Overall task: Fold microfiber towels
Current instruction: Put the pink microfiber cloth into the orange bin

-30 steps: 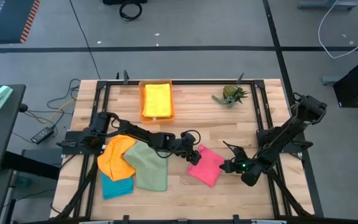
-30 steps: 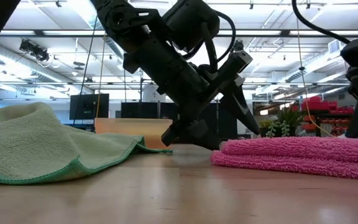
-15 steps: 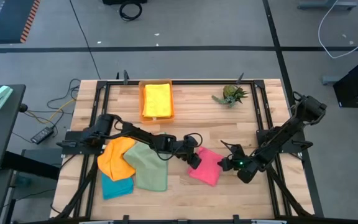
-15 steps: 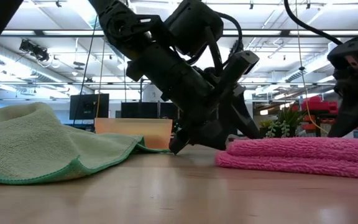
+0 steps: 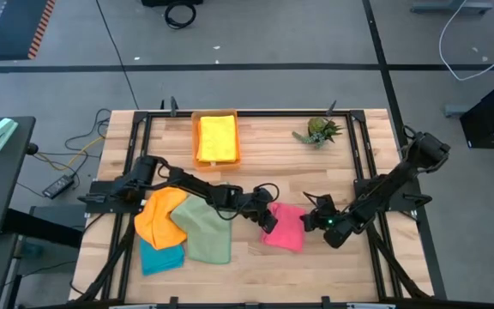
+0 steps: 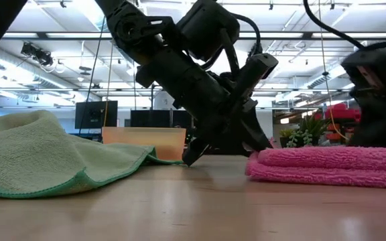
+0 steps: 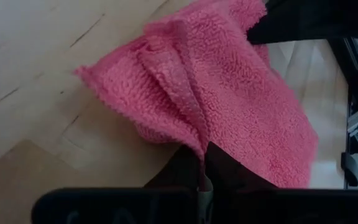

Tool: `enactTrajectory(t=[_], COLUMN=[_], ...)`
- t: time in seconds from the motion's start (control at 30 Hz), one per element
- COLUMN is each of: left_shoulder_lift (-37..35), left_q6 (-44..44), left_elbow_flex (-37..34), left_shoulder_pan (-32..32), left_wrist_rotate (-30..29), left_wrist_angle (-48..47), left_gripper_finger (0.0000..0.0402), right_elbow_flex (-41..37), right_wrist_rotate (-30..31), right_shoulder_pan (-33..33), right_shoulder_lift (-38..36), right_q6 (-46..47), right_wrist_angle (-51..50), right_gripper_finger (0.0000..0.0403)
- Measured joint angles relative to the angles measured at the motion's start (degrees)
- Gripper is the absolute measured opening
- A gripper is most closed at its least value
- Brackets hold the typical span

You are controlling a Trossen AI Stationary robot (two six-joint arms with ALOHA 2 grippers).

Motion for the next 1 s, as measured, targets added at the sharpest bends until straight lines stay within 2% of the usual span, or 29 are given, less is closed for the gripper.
enactTrajectory(t=[0.17,0.37,0.5,0.6,0.77,0.9,1.0], left_shoulder_lift=[-4.23,-11.28,-17.91,-21.64,-27.42,-29.02,-30.23], left_q6=[0.79,1.32,1.50,0.71,-2.54,-3.00,-0.49], left_elbow_flex=[-0.41,-0.21,0.12,-0.08,0.19,-0.10,0.16], left_shoulder_pan=[2.29,4.13,5.09,6.45,9.81,13.05,16.25], left_wrist_rotate=[-1.57,-5.38,-10.79,-16.01,-19.97,-20.06,-20.21], left_wrist_angle=[-3.02,-10.13,-16.20,-23.40,-33.09,-41.71,-46.23], left_gripper_finger=[0.0011,0.0011,0.0011,0.0011,0.0011,0.0011,0.0011], right_elbow_flex=[1.57,5.03,8.01,10.87,17.44,24.59,31.77], right_wrist_rotate=[-0.23,-1.66,-6.20,-12.49,-25.50,-34.32,-38.10], right_shoulder_pan=[-4.25,-12.47,-21.30,-29.61,-44.64,-53.00,-56.56], right_shoulder_lift=[-4.64,-13.31,-18.06,-19.47,-16.03,-7.95,0.01], right_q6=[-10.29,-28.66,-42.60,-51.97,-65.58,-71.83,-75.31], right_wrist_angle=[1.08,-1.86,-2.79,-3.49,-3.13,-3.31,-3.57], right_gripper_finger=[0.0008,0.0007,0.0006,0.0006,0.0006,0.0005,0.0005])
